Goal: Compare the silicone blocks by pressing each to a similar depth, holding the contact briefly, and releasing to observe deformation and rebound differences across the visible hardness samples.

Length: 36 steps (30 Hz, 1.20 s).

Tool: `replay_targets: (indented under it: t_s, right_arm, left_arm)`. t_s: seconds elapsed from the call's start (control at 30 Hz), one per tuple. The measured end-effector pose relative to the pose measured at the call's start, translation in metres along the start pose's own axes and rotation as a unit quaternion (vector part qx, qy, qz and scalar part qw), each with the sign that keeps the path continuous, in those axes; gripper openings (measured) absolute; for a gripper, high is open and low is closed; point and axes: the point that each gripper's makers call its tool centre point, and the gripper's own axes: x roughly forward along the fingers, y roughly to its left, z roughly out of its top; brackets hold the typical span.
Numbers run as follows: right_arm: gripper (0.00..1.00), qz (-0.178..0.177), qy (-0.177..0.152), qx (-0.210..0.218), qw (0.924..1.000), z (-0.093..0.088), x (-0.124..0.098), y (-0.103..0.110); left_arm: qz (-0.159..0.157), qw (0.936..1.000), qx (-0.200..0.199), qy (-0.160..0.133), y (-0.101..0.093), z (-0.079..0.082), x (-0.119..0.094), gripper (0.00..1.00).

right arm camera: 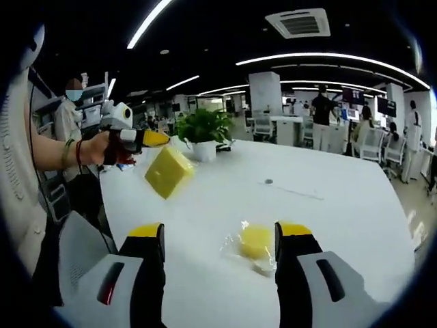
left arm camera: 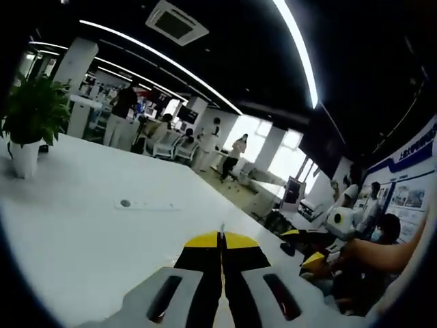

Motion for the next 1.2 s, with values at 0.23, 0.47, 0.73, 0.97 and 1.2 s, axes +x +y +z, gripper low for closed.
replay_targets:
  t_s: [0.23,0.47,0.73,0.97,1.2]
  right_arm:
    - [0.61,0.029,0.009,-0.033,0.9990,0.018,0.015,0.000]
    - [0.61,0.062,0.020,-0.062,0.9959,0.031,0.033,0.002]
    - [0.61,0.105,0.042,-0.097,0.9888,0.039,0.054,0.011]
    - [0.61,0.145,0.045,-0.116,0.9816,0.051,0.073,0.023]
    - [0.61,0.177,0.064,-0.149,0.9707,0.056,0.088,0.033]
  left_arm:
    - [-0.015,0.9997,0.013,0.015,-0.007,-0.002,0.009,0.00]
    - [-0.030,0.9991,0.019,0.023,-0.017,-0.004,0.016,0.00]
    - [-0.039,0.9984,0.025,0.031,-0.026,-0.005,0.022,0.00]
    - [-0.047,0.9978,0.034,0.033,-0.029,-0.004,0.028,0.00]
    - [-0.056,0.9970,0.037,0.039,-0.033,-0.005,0.032,0.00]
